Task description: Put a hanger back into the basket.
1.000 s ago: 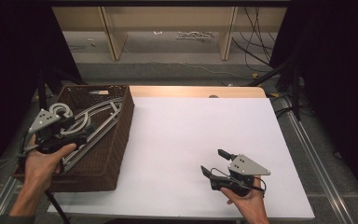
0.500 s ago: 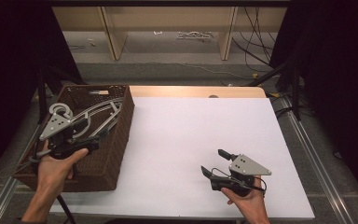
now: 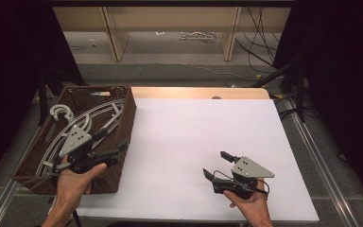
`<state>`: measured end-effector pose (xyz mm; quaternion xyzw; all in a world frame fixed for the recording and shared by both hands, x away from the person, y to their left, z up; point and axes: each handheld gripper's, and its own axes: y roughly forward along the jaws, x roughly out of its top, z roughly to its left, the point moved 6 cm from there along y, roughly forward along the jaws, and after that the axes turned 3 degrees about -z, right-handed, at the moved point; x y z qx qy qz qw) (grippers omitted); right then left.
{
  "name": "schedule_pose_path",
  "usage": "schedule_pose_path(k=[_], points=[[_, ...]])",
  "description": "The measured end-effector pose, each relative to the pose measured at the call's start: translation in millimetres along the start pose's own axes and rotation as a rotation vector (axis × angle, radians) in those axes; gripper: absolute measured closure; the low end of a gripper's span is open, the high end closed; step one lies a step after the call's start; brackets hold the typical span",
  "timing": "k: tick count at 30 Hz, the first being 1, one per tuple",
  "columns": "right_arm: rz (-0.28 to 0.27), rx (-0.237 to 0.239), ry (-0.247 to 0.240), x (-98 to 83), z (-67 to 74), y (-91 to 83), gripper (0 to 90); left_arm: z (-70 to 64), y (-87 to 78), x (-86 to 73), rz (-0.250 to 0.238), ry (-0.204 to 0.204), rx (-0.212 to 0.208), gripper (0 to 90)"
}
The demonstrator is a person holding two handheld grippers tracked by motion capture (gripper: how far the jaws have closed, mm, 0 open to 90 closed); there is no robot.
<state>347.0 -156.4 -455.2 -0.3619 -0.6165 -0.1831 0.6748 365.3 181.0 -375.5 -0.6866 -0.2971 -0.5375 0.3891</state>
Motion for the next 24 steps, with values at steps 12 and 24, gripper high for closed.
schedule_pose_path(k=[12, 24], points=[[-0.022, -0.012, 0.002, 1.1, 0.9, 0.7, 15.8, -32.2, 9.0, -24.3, -0.016, 0.043, -0.056, 16.2], [-0.023, 0.022, 0.035, 1.7, 8.8, -2.3, 15.7, -41.2, 8.8, -46.4, -0.047, 0.051, -0.105, 15.9]])
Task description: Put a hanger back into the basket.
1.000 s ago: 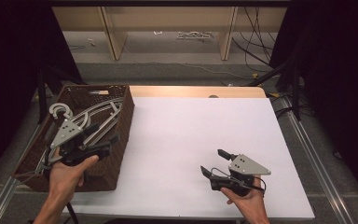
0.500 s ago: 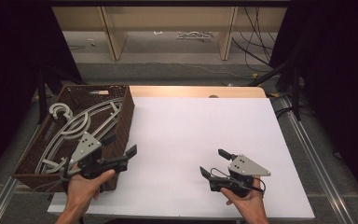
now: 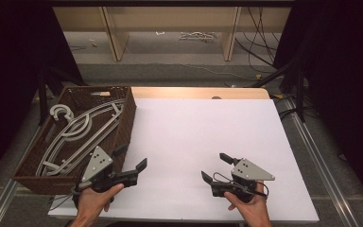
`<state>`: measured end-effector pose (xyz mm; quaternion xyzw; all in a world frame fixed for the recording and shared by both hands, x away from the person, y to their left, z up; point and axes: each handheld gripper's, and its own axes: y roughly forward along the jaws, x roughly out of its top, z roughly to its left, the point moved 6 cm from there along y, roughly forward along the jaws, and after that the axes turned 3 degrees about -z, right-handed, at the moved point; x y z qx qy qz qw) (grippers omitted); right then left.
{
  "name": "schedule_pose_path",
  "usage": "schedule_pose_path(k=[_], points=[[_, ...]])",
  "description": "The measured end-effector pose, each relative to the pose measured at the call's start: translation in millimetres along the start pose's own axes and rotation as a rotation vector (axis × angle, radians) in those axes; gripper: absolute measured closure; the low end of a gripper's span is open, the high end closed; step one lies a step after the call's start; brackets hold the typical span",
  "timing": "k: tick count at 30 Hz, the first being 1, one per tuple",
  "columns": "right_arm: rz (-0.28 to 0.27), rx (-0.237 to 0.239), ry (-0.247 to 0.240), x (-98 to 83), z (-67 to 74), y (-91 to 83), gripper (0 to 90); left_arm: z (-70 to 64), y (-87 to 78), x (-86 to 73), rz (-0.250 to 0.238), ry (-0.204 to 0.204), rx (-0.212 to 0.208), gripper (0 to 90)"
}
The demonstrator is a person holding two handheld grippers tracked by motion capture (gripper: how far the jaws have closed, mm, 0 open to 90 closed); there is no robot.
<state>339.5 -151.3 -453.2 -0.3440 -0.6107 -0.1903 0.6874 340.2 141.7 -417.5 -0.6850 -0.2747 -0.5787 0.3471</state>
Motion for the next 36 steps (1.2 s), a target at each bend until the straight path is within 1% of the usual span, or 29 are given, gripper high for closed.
schedule_pose_path(k=[1, 2, 3, 4, 5, 6, 8, 9, 11, 12, 13, 14, 15, 17, 18, 19, 23, 24, 25, 26, 27, 29, 30, 31, 34, 35, 36], points=[[0.003, 0.009, -0.003, -0.8, 1.7, 0.0, 15.7, -3.2, -2.1, -2.6, -0.011, 0.014, -0.008, 16.0], [0.003, 0.009, -0.003, -0.8, 1.7, 0.0, 15.7, -3.2, -2.1, -2.6, -0.011, 0.014, -0.008, 15.9], [-0.003, 0.013, -0.002, -0.9, 2.7, 0.7, 15.7, -5.4, -2.3, -4.8, -0.017, 0.018, -0.019, 15.9], [0.002, 0.007, -0.005, -1.2, 2.8, 0.0, 15.7, -7.1, -3.8, -7.4, -0.01, 0.031, -0.021, 15.8], [0.011, 0.007, -0.001, -2.0, 3.7, -1.3, 15.6, -10.7, -6.0, -13.9, -0.005, 0.046, -0.025, 15.8], [0.011, 0.007, -0.001, -2.0, 3.7, -1.3, 15.6, -10.7, -6.0, -13.9, -0.005, 0.046, -0.025, 15.8], [0.017, 0.001, -0.002, -3.2, 3.6, -2.7, 15.7, -13.9, -10.0, -22.7, 0.001, 0.066, -0.02, 15.9], [0.016, 0.004, 0.004, -3.9, 4.2, -3.5, 15.6, -15.5, -10.7, -25.8, 0.001, 0.06, -0.021, 15.8], [0.014, 0.0, 0.017, -4.7, 5.5, -5.4, 15.7, -18.8, -13.2, -32.3, 0.015, 0.074, -0.028, 15.8], [0.015, -0.012, 0.015, -5.2, 5.9, -6.8, 15.7, -20.3, -14.3, -34.6, 0.025, 0.076, -0.029, 15.8], [0.025, -0.015, 0.024, -6.9, 8.9, -10.0, 15.7, -21.3, -15.2, -36.2, 0.029, 0.076, -0.028, 15.8], [0.015, -0.011, 0.03, -7.3, 10.8, -11.6, 15.7, -21.9, -15.8, -37.3, 0.027, 0.079, -0.027, 15.8], [0.015, -0.011, 0.03, -7.3, 10.8, -11.6, 15.7, -22.3, -16.5, -38.0, 0.029, 0.08, -0.028, 15.8], [0.017, -0.013, 0.023, -8.5, 14.3, -16.9, 15.7, -21.4, -17.9, -38.2, 0.019, 0.084, -0.022, 15.7], [0.017, -0.013, 0.023, -8.5, 14.3, -16.9, 15.7, -20.4, -18.4, -38.4, 0.025, 0.084, -0.023, 15.7], [0.021, -0.009, 0.027, -9.1, 15.9, -18.1, 15.7, -18.5, -18.6, -37.1, 0.018, 0.075, -0.021, 15.8], [0.021, -0.003, 0.02, -8.9, 15.6, -16.8, 15.7, -15.9, -18.3, -35.5, 0.012, 0.071, -0.015, 15.8], [0.018, -0.006, 0.018, -8.3, 15.5, -16.7, 15.8, -14.4, -17.8, -36.1, 0.014, 0.069, -0.007, 15.8], [0.005, -0.021, 0.013, -6.2, 15.4, -16.3, 15.8, -12.9, -16.9, -36.7, 0.019, 0.066, -0.003, 15.8], [0.005, -0.021, 0.013, -6.2, 15.4, -16.3, 15.8, -12.9, -16.9, -36.7, 0.019, 0.066, -0.003, 15.8], [0.001, -0.011, 0.012, -5.7, 16.1, -15.6, 15.8, -12.6, -16.6, -36.4, 0.016, 0.064, -0.003, 15.8], [0.007, -0.025, 0.003, -5.5, 15.8, -16.6, 15.8, -13.2, -16.1, -35.8, 0.006, 0.064, -0.014, 15.8], [0.007, -0.025, 0.003, -5.5, 15.8, -16.6, 15.8, -13.4, -16.2, -36.0, 0.007, 0.066, -0.012, 15.8], [0.006, -0.023, 0.004, -5.5, 16.1, -16.5, 15.8, -13.6, -17.0, -36.5, 0.02, 0.069, -0.005, 15.8], [0.006, -0.021, 0.0, -5.7, 16.2, -16.2, 15.8, -13.6, -16.5, -36.4, 0.018, 0.063, -0.005, 15.8], [0.005, -0.021, 0.001, -5.7, 16.0, -16.1, 15.8, -13.3, -15.9, -35.6, 0.006, 0.059, -0.013, 15.8], [0.005, -0.021, 0.001, -5.7, 16.0, -16.1, 15.8, -13.3, -15.9, -35.6, 0.006, 0.059, -0.013, 15.8]])
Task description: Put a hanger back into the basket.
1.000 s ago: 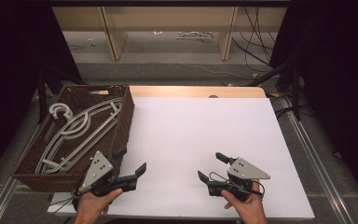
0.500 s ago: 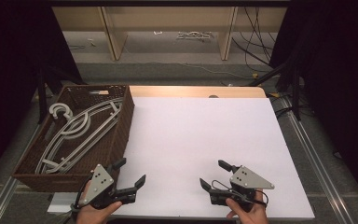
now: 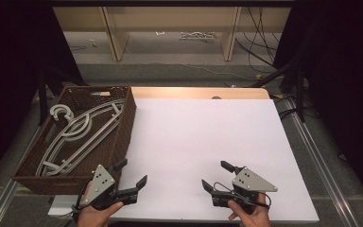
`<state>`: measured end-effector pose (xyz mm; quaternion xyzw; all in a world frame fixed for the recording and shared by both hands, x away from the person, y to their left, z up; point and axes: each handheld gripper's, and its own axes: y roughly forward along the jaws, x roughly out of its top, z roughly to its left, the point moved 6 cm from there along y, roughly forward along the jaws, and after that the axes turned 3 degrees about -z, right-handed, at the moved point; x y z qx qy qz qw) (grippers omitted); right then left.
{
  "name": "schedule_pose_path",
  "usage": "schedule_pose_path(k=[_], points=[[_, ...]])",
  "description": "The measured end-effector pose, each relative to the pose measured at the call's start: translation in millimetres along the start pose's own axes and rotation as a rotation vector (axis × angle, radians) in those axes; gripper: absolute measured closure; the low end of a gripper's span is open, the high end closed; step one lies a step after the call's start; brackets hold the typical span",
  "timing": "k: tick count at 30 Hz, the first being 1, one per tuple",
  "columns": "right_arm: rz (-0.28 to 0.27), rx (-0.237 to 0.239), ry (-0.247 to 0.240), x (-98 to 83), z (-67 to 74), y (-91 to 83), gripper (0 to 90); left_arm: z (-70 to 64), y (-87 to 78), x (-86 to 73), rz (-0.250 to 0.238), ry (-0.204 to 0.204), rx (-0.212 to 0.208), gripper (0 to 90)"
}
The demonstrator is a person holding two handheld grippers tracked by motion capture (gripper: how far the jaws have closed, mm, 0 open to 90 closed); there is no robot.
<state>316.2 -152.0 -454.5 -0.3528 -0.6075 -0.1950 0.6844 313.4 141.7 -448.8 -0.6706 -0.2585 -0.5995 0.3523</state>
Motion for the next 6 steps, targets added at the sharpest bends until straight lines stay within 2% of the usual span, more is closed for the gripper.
schedule_pose_path(k=[3, 6], points=[[0.003, 0.01, 0.003, -0.3, 0.2, 0.7, 15.8, 2.9, -1.2, 0.4, 0.005, -0.007, 0.014, 15.8], [0.005, 0.009, 0.002, -0.3, 0.0, 0.8, 15.8, 2.6, -0.4, -0.1, 0.005, -0.007, 0.009, 15.8]])
